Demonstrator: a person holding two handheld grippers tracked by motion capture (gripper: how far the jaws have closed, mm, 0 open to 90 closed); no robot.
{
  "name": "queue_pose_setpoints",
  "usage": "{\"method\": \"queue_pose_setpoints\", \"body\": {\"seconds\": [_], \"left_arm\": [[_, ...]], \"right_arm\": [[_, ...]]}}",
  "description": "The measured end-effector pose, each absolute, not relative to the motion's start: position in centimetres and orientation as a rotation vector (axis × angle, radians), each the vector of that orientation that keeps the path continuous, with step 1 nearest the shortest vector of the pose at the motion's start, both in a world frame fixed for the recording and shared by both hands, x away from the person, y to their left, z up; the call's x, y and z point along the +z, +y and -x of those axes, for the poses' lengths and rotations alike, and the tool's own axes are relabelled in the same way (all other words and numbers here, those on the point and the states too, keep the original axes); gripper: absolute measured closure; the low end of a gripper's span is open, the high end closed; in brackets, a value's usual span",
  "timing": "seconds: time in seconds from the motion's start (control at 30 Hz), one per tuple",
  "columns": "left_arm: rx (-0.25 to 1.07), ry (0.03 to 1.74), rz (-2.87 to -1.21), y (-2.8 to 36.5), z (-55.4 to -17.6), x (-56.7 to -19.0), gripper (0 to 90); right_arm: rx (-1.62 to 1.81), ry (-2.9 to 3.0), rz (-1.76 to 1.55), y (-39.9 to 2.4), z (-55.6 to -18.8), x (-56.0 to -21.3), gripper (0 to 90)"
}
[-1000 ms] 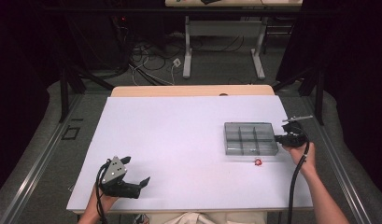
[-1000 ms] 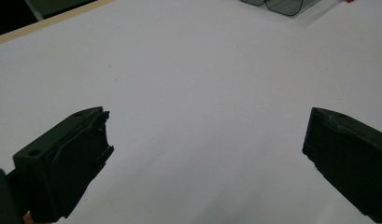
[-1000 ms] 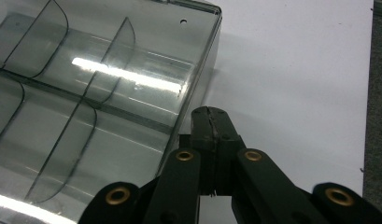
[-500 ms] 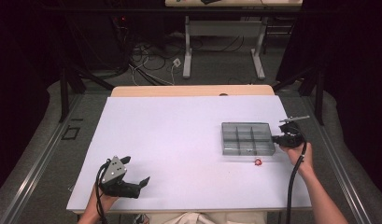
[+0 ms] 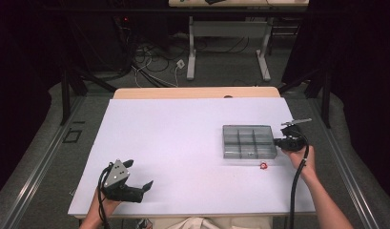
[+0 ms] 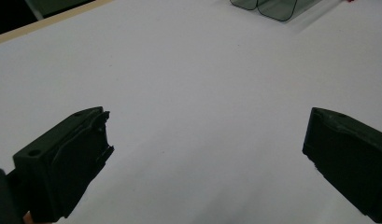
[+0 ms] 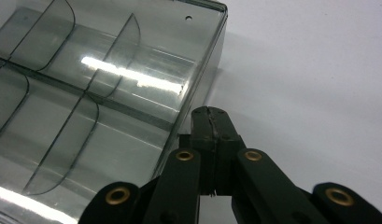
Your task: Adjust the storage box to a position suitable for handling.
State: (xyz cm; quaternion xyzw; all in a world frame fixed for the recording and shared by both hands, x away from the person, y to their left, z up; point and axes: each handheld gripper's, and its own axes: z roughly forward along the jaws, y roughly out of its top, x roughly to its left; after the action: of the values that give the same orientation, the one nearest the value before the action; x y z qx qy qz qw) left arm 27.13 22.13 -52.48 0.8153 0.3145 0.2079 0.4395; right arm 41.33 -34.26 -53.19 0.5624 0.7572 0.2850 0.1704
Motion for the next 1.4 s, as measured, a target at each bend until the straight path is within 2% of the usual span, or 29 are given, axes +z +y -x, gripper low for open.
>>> {"method": "queue_pose_setpoints", "body": {"seconds": [1.4], "left_arm": [[0.522,0.779,-2.019,22.1,-27.1,-52.5,0.0]], "right_arm": [[0.864,2.274,-1.453,-29.3,-41.1,-53.1,90.0]]}}
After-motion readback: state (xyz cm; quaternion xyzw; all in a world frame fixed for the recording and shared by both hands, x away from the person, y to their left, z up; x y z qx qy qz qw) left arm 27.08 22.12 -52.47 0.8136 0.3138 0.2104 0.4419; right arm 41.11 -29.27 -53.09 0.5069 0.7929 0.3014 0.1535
